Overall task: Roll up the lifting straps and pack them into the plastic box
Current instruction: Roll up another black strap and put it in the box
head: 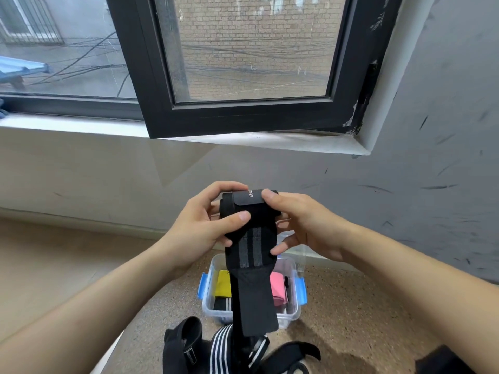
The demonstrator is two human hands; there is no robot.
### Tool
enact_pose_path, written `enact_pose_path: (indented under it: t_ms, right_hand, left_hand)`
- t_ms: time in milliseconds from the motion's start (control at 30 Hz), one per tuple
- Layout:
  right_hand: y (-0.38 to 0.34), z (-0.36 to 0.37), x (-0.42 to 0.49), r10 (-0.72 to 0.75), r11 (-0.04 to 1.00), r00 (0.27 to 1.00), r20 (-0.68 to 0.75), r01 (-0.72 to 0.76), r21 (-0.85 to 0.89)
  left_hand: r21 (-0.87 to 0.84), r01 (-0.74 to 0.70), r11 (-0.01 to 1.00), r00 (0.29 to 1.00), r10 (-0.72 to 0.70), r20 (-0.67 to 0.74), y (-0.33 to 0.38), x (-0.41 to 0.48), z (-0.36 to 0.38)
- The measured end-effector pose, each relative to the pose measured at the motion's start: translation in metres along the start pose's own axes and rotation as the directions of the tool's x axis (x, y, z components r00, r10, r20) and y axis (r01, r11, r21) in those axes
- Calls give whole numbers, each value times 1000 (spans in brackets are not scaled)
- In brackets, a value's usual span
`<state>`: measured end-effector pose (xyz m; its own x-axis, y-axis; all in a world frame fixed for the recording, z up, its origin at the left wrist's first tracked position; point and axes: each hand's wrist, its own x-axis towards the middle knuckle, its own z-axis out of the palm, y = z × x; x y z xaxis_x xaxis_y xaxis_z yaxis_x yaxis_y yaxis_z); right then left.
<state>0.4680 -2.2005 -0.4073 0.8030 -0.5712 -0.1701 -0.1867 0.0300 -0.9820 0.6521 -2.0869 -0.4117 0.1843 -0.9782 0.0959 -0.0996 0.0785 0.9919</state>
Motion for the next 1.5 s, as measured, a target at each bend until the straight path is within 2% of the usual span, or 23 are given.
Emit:
enact_pose_path:
  t_ms: [133,233,300,367,433,667,867,1067,1167,1367,1500]
  right_hand:
    - [-1,0,-1,-52,997,999,-12,52,62]
    - [1,0,-1,-94,989,995,-28,96,110]
    - [2,-1,0,-126,984,991,-51,131,121]
    - [4,-2,0,-158,980,986,-56,164,111]
    - [7,-2,0,-182,979,981,-61,187,87]
    - [8,1,0,-264,962,963,-56,258,-92]
    - [3,-3,0,-85,996,996,37,84,25]
    - [2,-4,0,-146,989,989,5,146,6]
    - [1,-5,-1,-185,982,983,-17,186,30]
    - [4,-3,-1,-252,968,967,-44,252,-15]
    - [4,-2,-2,-304,953,950,-68,302,-36]
  left_hand:
    - [21,12,1000,1000,-13,19,0,1,-2]
    - [-6,112,994,993,-111,24,-1,2,-4]
    - [4,175,985,982,-174,75,-1,1,-5]
    - [-5,209,978,972,-207,110,0,-1,-5]
    - [-44,230,972,970,-225,87,1,-1,-3]
    - [-52,150,987,989,-150,7,1,0,-5]
    - [-10,17,1000,1000,-17,-24,-2,-2,-3]
    - [-10,-56,998,998,55,-34,-2,-5,1]
    - [42,-34,999,999,35,-16,0,-3,-2]
    - [57,92,994,994,-95,55,3,1,-5]
    - [96,108,989,990,-116,79,5,2,-10]
